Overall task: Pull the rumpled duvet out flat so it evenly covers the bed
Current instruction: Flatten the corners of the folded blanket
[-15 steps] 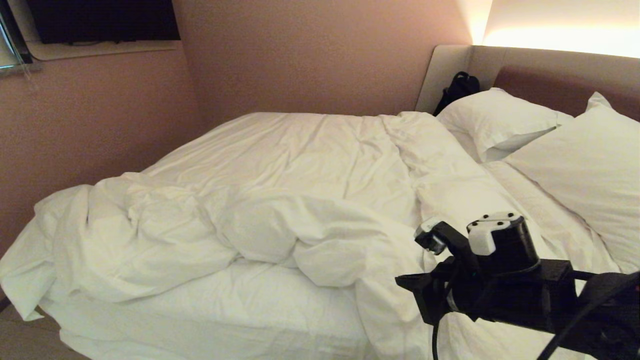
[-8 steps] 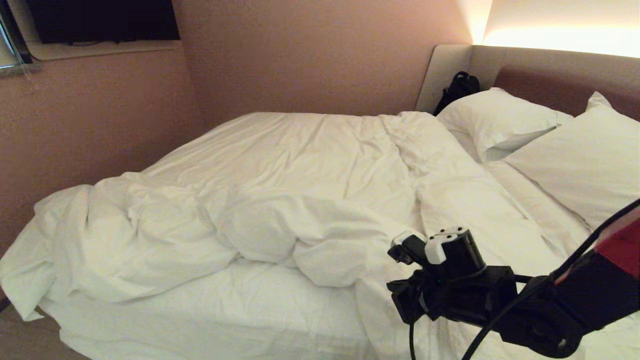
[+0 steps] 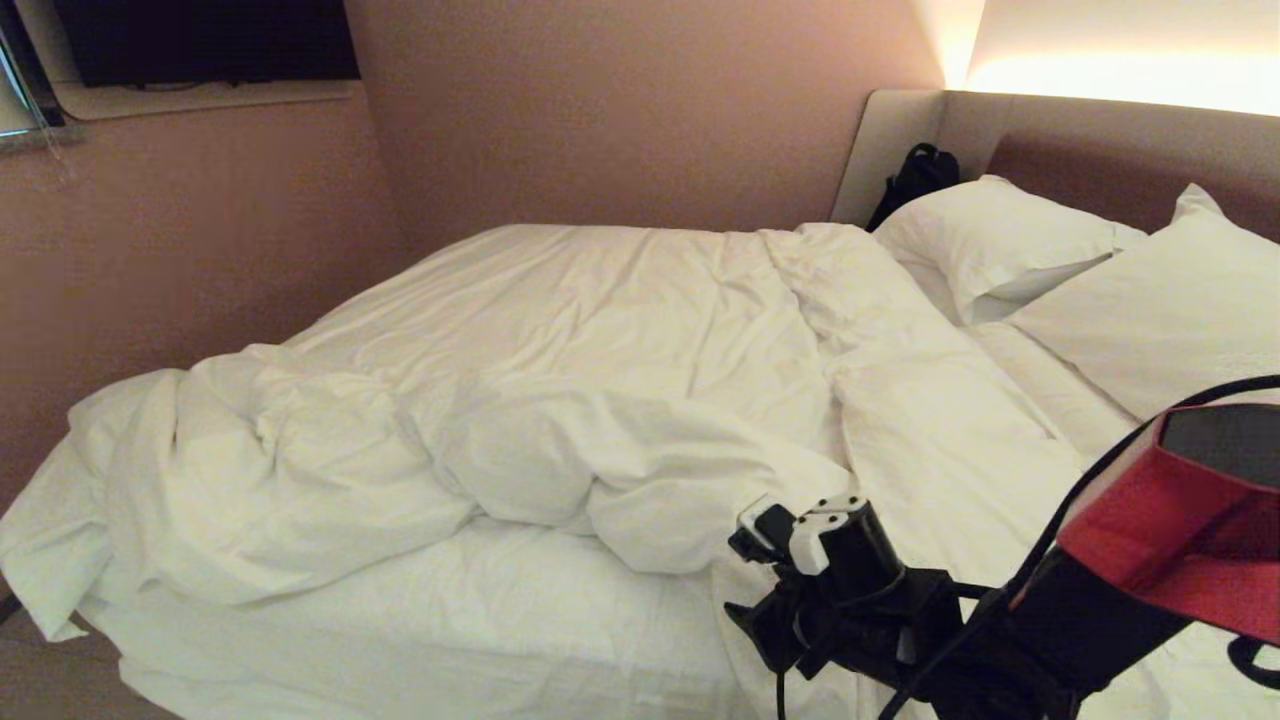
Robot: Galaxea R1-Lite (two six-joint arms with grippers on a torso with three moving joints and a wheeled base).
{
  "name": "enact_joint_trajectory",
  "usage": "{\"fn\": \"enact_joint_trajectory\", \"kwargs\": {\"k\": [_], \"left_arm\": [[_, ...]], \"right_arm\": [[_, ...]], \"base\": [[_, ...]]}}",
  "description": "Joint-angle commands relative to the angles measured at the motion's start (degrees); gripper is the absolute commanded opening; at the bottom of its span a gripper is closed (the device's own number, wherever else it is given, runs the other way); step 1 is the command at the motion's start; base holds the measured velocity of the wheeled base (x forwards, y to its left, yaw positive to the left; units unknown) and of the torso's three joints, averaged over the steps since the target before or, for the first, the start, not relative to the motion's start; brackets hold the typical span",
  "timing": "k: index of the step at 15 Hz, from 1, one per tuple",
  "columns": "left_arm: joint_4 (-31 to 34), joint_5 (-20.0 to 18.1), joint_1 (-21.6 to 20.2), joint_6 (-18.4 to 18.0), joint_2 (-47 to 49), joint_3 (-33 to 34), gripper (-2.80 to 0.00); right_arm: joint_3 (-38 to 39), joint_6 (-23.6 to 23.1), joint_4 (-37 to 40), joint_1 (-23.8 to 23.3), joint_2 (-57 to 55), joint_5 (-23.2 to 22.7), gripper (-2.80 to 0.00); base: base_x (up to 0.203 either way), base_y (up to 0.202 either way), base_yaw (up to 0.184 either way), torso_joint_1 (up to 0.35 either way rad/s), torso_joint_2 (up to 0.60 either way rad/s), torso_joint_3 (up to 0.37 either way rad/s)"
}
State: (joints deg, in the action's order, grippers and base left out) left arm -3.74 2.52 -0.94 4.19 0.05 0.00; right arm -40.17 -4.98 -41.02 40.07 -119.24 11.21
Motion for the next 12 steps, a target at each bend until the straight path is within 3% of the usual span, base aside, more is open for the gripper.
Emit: {"fn": "enact_joint_trajectory", "kwargs": {"k": [1,3,12], "left_arm": [[0.0,0.0,0.0,0.0,0.0,0.0,-2.80],[0.0,0.0,0.0,0.0,0.0,0.0,-2.80],[0.0,0.0,0.0,0.0,0.0,0.0,-2.80]], "right_arm": [[-0.1,-0.1,-2.7,1.1,-3.2,2.6,0.00],[-0.6,-0.2,-5.0,1.4,-6.2,6.1,0.00],[-1.1,-3.7,-20.0,1.0,-19.1,10.7,0.00]], "base": [[0.000,0.000,0.000,0.000,0.00,0.000],[0.000,0.000,0.000,0.000,0.00,0.000],[0.000,0.000,0.000,0.000,0.00,0.000]]}}
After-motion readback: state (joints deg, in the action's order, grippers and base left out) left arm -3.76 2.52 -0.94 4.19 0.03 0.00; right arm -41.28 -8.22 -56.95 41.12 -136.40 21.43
